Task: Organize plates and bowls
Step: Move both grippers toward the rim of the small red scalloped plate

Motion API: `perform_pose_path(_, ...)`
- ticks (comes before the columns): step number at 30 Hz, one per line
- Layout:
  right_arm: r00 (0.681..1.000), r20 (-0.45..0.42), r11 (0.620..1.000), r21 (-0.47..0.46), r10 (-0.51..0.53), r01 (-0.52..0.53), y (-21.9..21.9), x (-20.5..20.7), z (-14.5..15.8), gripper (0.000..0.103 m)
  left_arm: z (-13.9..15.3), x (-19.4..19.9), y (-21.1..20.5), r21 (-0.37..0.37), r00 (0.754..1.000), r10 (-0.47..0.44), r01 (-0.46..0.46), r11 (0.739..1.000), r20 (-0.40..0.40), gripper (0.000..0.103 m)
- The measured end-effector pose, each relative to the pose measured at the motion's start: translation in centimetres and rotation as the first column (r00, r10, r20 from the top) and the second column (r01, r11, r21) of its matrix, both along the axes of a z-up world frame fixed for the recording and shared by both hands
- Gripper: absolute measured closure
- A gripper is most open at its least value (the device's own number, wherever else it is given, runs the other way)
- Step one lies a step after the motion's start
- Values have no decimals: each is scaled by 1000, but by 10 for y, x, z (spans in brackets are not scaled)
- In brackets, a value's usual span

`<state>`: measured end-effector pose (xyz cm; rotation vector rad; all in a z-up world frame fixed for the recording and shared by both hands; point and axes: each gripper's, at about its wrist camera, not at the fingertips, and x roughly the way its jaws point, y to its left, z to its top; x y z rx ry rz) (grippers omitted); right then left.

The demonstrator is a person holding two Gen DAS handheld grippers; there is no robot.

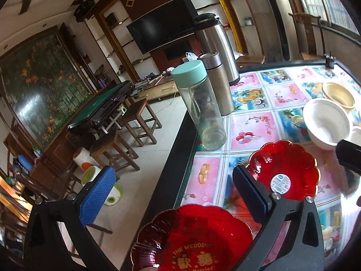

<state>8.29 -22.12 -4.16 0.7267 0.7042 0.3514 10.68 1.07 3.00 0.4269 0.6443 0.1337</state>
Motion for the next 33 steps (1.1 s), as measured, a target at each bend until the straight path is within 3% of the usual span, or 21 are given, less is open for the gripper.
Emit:
perform_pose_path(9, 995, -81, 998, 30, -50, 53, -18, 10, -17, 0, -6, 24, -15, 40, 1000, -15, 16, 999, -27, 0)
perform_pose_path(14, 987, -152, 998, 0, -58, 58, -20, 16, -23, 1, -19, 46, -25, 26, 990, -38, 42, 999, -136, 0)
perform_pose_path(16, 982, -184, 999, 12, -47, 50, -20, 19, -28, 9, -30, 60, -29, 15, 972, -39, 44, 999, -231, 0)
perform_pose_path(20, 971, -238, 998, 44, -27, 39, -26, 22, -36, 28, -59, 91, -28, -34, 895, -37, 24, 999, -444, 0)
perform_pose_path(23, 965, -259, 998, 45, -33, 46, -29, 23, -39, 36, -74, 101, -29, -39, 863, -35, 18, 999, -503, 15)
perform_pose_path(25, 961, -275, 997, 57, -31, 48, -31, 24, -43, 45, -80, 107, -27, -77, 838, -50, 9, 997, -544, 36)
perform_pose_path(27, 955, -296, 996, 73, -22, 46, -31, 24, -47, 45, -87, 113, -25, -121, 809, -65, -8, 993, -585, 50)
perform_pose_path(33, 948, -318, 996, 82, 1, 27, -25, 26, -53, 52, -105, 120, -31, -177, 749, -101, -22, 984, -654, 74)
